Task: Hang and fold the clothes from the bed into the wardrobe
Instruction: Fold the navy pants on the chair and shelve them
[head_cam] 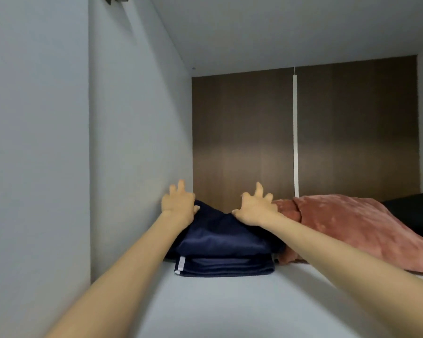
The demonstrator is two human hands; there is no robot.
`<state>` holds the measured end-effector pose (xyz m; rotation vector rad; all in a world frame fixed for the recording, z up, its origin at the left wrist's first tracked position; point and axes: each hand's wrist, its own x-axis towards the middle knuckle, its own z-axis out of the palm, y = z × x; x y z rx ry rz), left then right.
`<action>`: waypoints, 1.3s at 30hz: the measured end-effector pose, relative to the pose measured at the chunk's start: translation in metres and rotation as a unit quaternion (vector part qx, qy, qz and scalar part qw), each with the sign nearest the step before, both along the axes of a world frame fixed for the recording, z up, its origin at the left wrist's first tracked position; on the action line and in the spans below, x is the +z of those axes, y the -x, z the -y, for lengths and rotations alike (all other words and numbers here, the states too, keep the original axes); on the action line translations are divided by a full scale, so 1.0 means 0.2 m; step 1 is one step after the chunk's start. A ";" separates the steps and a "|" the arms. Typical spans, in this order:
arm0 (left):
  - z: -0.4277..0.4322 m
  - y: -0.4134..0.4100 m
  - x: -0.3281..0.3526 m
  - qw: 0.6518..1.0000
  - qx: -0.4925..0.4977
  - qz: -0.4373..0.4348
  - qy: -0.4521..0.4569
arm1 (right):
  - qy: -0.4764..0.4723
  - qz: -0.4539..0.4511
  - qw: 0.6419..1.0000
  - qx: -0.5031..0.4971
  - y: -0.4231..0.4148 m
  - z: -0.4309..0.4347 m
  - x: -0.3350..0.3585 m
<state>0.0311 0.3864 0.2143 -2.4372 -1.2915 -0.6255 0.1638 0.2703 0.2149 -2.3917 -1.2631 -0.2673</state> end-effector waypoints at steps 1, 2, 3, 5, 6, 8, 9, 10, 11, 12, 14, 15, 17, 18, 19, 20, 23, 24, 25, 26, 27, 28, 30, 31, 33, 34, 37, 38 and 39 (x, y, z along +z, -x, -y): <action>0.00 -0.01 0.02 1.000 -0.022 -0.001 -0.019 | 0.002 0.083 0.996 0.012 0.00 -0.01 0.01; -0.01 -0.02 0.04 0.998 -0.055 0.014 0.001 | -0.008 0.135 0.990 0.041 0.00 -0.02 0.01; -0.01 -0.04 0.04 0.995 -0.087 0.027 0.050 | -0.009 0.154 0.985 0.072 0.01 -0.04 0.00; -0.02 -0.08 -0.01 0.985 -0.110 0.009 0.135 | 0.028 0.105 0.988 0.111 0.02 -0.07 -0.03; -0.03 -0.10 -0.05 0.984 -0.096 -0.012 0.151 | 0.060 0.067 0.989 0.114 0.02 -0.07 -0.07; -0.06 -0.10 -0.14 0.980 -0.077 -0.019 0.180 | 0.096 0.029 0.989 0.110 0.01 -0.08 -0.14; -0.08 -0.10 -0.17 0.976 -0.080 -0.010 0.201 | 0.095 0.030 0.990 0.104 0.01 -0.08 -0.17; -0.09 -0.10 -0.18 0.972 -0.087 -0.006 0.219 | 0.090 0.029 0.991 0.097 0.01 -0.08 -0.18; -0.08 -0.09 -0.18 0.967 -0.090 -0.005 0.236 | 0.085 0.026 0.992 0.091 0.01 -0.07 -0.19; -0.06 -0.09 -0.17 0.964 -0.091 -0.004 0.251 | 0.083 0.022 0.992 0.089 0.01 -0.07 -0.19; -0.02 -0.07 -0.16 0.959 -0.091 0.008 0.269 | 0.076 0.026 0.992 0.097 0.03 -0.04 -0.21; 0.00 -0.06 -0.16 0.959 -0.091 0.017 0.268 | 0.063 0.036 0.992 0.105 0.03 -0.02 -0.22; 0.02 -0.03 -0.16 0.962 -0.095 0.044 0.254 | 0.026 0.056 0.990 0.123 0.04 0.02 -0.25; 0.04 -0.01 -0.16 0.964 -0.097 0.053 0.241 | 0.014 0.058 0.989 0.134 0.05 0.04 -0.27; 0.07 0.00 -0.16 0.967 -0.098 0.057 0.227 | 0.007 0.052 0.988 0.147 0.05 0.07 -0.27; 0.10 0.02 -0.16 0.970 -0.100 0.061 0.214 | -0.003 0.041 0.986 0.163 0.05 0.11 -0.26; 0.24 0.07 -0.15 0.972 -0.117 0.102 0.174 | -0.088 0.025 0.977 0.193 0.07 0.26 -0.21; 0.29 0.10 -0.14 0.970 -0.125 0.130 0.163 | -0.124 0.040 0.973 0.191 0.08 0.33 -0.19; 0.35 0.13 -0.14 0.966 -0.133 0.161 0.152 | -0.152 0.057 0.969 0.188 0.09 0.40 -0.17; 0.41 0.16 -0.14 0.961 -0.140 0.191 0.142 | -0.172 0.073 0.965 0.186 0.09 0.47 -0.15; 0.47 0.19 -0.14 0.957 -0.147 0.215 0.131 | -0.183 0.088 0.961 0.186 0.09 0.54 -0.15; 0.55 0.22 -0.14 0.953 -0.152 0.232 0.121 | -0.189 0.101 0.959 0.187 0.10 0.61 -0.14; 0.71 0.28 -0.16 0.947 -0.162 0.256 0.104 | -0.196 0.112 0.955 0.192 0.11 0.75 -0.15; 0.79 0.31 -0.17 0.944 -0.170 0.266 0.096 | -0.201 0.109 0.953 0.196 0.12 0.83 -0.16; 0.97 0.36 -0.21 0.939 -0.192 0.275 0.076 | -0.213 0.102 0.949 0.210 0.14 0.98 -0.19; 1.05 0.38 -0.23 0.938 -0.203 0.271 0.066 | -0.218 0.101 0.946 0.219 0.16 1.07 -0.21; 1.30 0.42 -0.28 0.942 -0.220 0.251 0.043 | -0.223 0.109 0.940 0.235 0.20 1.29 -0.26; 1.37 0.44 -0.30 0.943 -0.220 0.248 0.037 | -0.220 0.115 0.940 0.234 0.21 1.36 -0.27; 1.44 0.45 -0.32 0.944 -0.220 0.245 0.031 | -0.217 0.121 0.941 0.231 0.22 1.43 -0.29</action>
